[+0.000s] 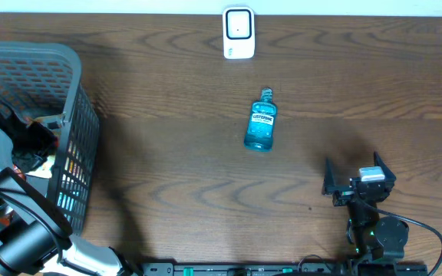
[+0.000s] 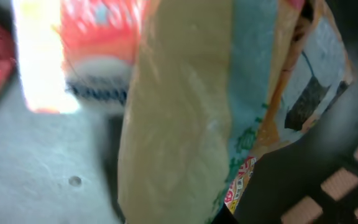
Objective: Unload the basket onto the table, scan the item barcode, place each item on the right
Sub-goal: 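Reach the left gripper into the basket and grasp the snack bag, then carry the snack bag out and drop it beside the bottle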
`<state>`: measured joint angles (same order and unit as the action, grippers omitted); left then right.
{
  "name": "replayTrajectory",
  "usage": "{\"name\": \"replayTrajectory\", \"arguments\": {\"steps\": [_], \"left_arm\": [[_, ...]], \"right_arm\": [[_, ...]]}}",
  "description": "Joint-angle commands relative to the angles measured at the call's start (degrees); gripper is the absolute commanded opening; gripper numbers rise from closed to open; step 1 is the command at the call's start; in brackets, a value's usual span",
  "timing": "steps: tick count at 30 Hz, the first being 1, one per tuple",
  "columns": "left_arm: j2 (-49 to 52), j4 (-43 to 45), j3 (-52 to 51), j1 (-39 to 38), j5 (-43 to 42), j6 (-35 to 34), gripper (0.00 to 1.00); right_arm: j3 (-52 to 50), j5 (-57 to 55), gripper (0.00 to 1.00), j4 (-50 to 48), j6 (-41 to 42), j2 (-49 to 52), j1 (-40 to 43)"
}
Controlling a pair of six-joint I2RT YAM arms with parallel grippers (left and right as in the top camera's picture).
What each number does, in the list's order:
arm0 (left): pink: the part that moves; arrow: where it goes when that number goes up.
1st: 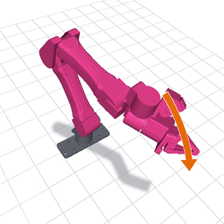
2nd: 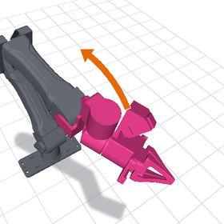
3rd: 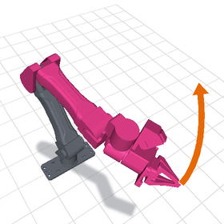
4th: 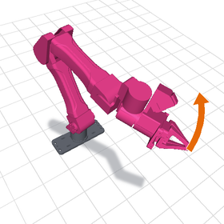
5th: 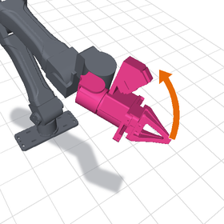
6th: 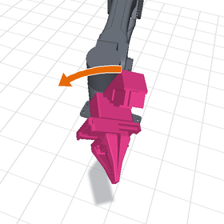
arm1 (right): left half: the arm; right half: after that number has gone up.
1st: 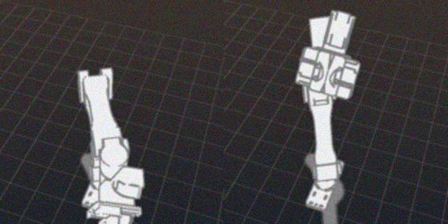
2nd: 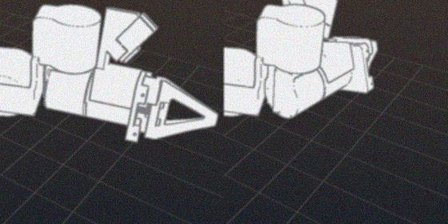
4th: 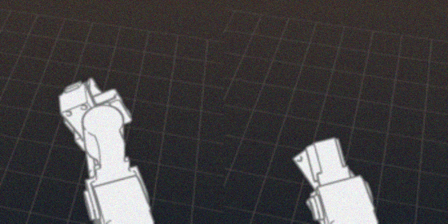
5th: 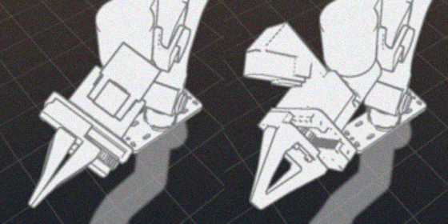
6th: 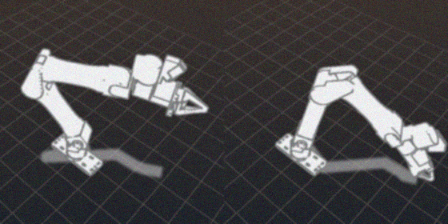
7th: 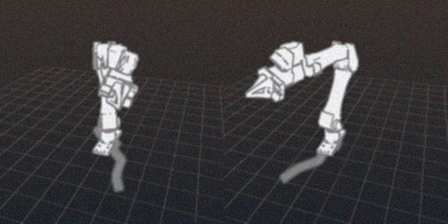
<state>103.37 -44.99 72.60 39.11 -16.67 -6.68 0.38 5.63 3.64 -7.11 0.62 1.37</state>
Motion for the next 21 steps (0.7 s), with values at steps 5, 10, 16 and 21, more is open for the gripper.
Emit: {"name": "replayTrajectory", "arguments": {"steps": [5, 10, 16, 21], "left_arm": [[-8.63, -3.17, 10.51, 0.09, 0.63, -1.03, 0.07], [-18.03, -1.75, 17.20, 0.09, 8.24, -9.16, 0.07], [-31.52, 4.68, 19.45, 0.09, 9.88, -23.26, 0.07], [-39.98, 6.34, 19.45, 0.04, 9.38, -37.48, 0.07]], "right_arm": [[-0.07, -0.15, 0.99, 0.26, -0.04, -0.24, -0.20], [-0.07, -0.15, 0.99, 0.26, -0.04, -0.24, -0.20], [-0.07, -0.15, 0.99, 0.24, -0.04, -0.24, -0.20], [-0.07, -0.15, 0.99, 0.26, -0.04, -0.24, -0.20]]}}
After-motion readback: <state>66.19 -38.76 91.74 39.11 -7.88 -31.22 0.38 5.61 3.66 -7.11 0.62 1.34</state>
